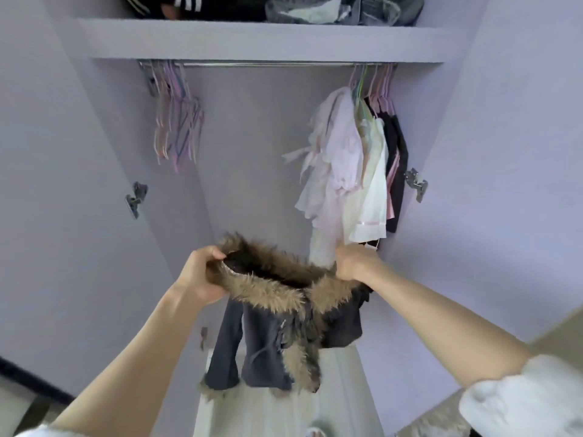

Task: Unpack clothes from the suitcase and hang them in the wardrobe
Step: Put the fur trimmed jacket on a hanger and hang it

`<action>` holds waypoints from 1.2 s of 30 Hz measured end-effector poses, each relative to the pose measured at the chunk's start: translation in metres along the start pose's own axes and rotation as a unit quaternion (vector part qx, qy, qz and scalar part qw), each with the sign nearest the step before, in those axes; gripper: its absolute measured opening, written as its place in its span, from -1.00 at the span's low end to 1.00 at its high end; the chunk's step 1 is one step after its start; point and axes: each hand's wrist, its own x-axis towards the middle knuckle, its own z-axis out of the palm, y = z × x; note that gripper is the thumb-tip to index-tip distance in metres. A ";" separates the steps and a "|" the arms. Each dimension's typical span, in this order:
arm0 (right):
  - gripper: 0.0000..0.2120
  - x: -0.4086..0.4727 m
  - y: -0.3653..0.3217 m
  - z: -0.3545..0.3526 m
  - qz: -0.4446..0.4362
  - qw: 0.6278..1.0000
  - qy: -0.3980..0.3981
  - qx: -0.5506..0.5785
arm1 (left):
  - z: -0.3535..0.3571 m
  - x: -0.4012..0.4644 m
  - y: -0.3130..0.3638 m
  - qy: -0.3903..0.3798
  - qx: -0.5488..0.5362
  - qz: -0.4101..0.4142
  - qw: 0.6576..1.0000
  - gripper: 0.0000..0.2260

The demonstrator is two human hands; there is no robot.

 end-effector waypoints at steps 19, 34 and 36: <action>-0.85 0.238 -0.028 -0.073 -0.022 0.999 -0.007 0.042 | 0.016 0.154 0.139 0.243 0.582 0.158 0.760 -0.81; -0.86 0.338 -0.124 -0.141 -0.049 0.898 -0.020 0.437 | -0.036 0.236 0.203 0.188 0.572 0.091 0.793 -0.72; -0.80 0.347 -0.139 -0.154 -0.065 0.920 -0.039 0.384 | -0.036 0.241 0.211 0.175 0.568 0.090 0.799 -0.78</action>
